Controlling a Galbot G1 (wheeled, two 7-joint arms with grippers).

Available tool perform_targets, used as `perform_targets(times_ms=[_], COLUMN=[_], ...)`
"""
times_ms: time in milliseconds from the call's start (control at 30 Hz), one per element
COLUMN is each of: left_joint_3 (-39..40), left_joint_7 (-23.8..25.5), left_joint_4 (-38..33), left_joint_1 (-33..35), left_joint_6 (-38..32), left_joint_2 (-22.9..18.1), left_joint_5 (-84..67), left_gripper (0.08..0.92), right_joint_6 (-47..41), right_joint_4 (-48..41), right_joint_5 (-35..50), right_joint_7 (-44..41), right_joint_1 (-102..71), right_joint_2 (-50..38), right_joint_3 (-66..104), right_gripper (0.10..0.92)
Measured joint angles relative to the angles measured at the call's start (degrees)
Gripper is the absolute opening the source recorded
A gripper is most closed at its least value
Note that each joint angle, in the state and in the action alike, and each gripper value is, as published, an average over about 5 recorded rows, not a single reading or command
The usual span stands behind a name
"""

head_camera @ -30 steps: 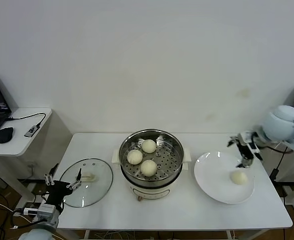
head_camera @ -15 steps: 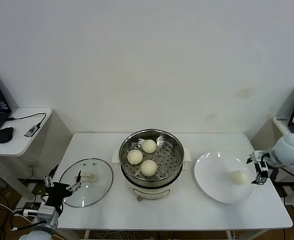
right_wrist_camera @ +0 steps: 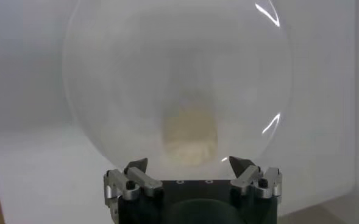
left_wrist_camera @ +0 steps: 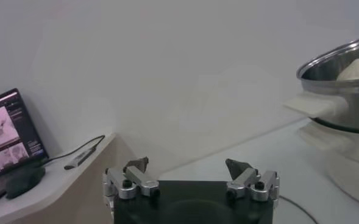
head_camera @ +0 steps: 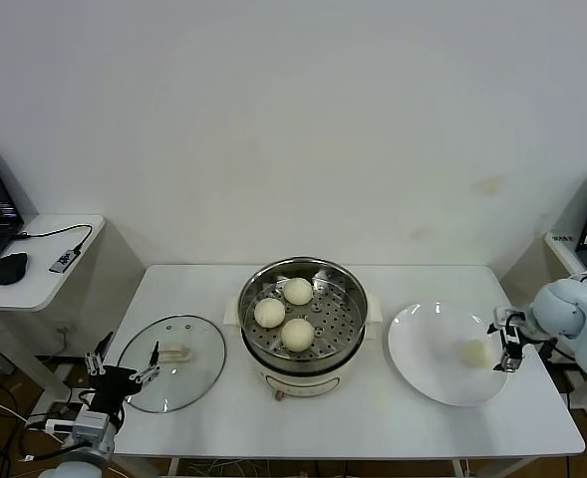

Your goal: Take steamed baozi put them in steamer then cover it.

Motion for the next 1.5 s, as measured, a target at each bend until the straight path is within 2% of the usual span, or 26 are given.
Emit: perform_targets(times_ms=[333, 800, 1167, 1500], left_joint_3=[0.1, -0.2, -0.2, 0.4], left_joint_7=[0.0, -0.1, -0.1, -0.1], left_joint_4=[-0.3, -1.0, -1.9, -2.7], left_joint_1=[0.1, 1.0, 1.0, 0.8], left_joint_6=[0.0, 0.0, 0.0, 0.0], left_joint_2=[0.0, -0.3, -0.2, 0.0], left_joint_5=[0.2, 0.2, 0.1, 0.1], left_gripper=[0.823, 0.823, 0.823, 0.823], right_joint_6=[-0.3, -0.8, -2.6, -7.1], right_joint_4=[-2.4, -3.1, 0.5, 7.8], right_joint_5=[-0.6, -0.4, 3.6, 14.3], right_joint_7=[0.0, -0.8, -1.8, -1.2], right_joint_1=[-0.7, -0.6, 5.1, 23.4], right_joint_2=[2.6, 3.5, 0.0, -3.3], right_joint_3=[0.8, 0.7, -4.1, -18.6], right_gripper=[0.727, 0.537, 0.518, 0.526])
